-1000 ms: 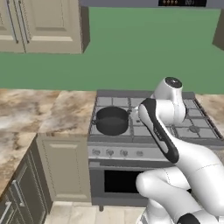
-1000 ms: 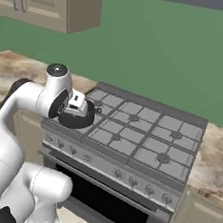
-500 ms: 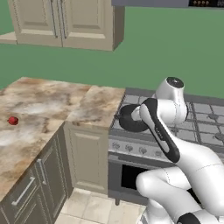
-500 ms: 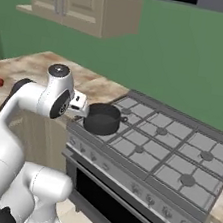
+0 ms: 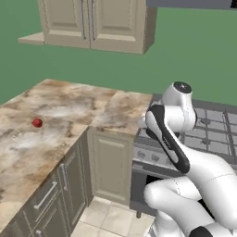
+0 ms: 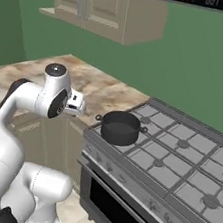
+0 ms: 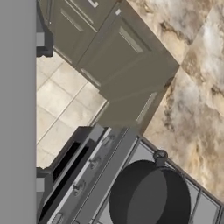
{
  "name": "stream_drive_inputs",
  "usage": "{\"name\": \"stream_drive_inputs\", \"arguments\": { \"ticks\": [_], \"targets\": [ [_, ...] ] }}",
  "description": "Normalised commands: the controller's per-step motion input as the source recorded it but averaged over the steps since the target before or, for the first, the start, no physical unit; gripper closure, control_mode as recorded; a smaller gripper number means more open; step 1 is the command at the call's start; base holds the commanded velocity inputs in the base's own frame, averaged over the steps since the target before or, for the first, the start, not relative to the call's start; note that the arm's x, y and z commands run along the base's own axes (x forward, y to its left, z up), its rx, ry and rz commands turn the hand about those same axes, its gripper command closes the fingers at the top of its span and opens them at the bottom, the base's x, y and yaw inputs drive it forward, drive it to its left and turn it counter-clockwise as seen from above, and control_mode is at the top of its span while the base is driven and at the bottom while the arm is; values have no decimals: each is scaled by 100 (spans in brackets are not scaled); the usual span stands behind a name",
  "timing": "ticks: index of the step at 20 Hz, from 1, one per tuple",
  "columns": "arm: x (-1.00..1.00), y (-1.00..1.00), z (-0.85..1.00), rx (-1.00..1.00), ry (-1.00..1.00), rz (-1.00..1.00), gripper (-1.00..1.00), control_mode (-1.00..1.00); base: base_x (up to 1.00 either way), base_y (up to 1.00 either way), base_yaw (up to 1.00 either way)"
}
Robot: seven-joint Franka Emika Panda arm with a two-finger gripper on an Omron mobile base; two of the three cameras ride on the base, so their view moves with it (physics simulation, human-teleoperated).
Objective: Turn on the burner for the pot on the stove. Wait thirty seconds for the pot to heat up. Then add the bell pepper to the pot.
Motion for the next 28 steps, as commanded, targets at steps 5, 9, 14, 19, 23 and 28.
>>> {"name": "stream_drive_inputs", "arguments": {
  "ticks": [5, 9, 14, 19, 23, 28],
  "targets": [
    [0, 0, 0, 0, 0, 0, -100, 100, 32, 66, 0],
    [0, 0, 0, 0, 0, 0, -100, 100, 38, 26, 5],
    [0, 0, 0, 0, 0, 0, -100, 100, 48, -5, 16],
    [0, 0, 0, 0, 0, 0, -100, 100, 30, -24, 17],
    [0, 0, 0, 0, 0, 0, -100, 100, 38, -14, 16],
    [0, 0, 0, 0, 0, 0, -100, 100, 47, 0, 17]
  ]
}}
